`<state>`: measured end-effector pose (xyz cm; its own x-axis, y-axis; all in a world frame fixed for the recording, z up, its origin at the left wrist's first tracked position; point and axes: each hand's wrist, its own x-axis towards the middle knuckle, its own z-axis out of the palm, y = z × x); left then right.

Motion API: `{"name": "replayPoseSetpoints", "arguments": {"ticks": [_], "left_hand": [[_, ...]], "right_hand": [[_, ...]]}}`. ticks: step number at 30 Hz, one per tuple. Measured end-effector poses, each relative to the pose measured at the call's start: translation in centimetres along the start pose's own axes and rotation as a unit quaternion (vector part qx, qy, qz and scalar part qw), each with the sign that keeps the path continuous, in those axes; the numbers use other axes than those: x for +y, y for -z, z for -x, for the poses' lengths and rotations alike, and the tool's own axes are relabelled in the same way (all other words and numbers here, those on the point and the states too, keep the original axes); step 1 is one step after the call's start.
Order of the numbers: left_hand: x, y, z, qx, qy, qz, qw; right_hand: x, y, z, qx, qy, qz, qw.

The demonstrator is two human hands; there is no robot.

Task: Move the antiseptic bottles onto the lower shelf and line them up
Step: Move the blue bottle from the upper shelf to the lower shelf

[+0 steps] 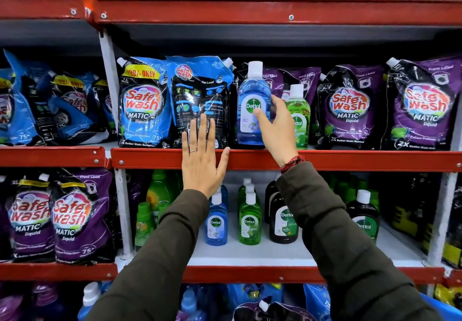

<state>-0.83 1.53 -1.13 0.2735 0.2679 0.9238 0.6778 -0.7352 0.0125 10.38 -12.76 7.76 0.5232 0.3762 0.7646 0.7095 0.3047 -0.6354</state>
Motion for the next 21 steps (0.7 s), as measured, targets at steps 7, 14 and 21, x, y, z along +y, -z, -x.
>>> {"name": "replayPoseSetpoints", "arguments": {"ticks": [7, 14, 21], "left_hand": [[-0.2, 1.0, 2.7, 0.005, 0.002, 0.049, 0.999], [-0.7, 0.6, 8.0, -0.008, 0.015, 0.083, 0.996], [-2.4, -1.2, 14.6, -0.058, 0.045, 0.108, 0.991]], "right_hand": [[0.6, 0.2, 3.2, -0.029, -0.018, -0.033, 0.999], [3.9, -1.1, 8.7, -0.051, -0.037, -0.069, 0.996], [9.0, -3.0, 14.7, -0.090, -0.094, -0.096, 0.987]]}}
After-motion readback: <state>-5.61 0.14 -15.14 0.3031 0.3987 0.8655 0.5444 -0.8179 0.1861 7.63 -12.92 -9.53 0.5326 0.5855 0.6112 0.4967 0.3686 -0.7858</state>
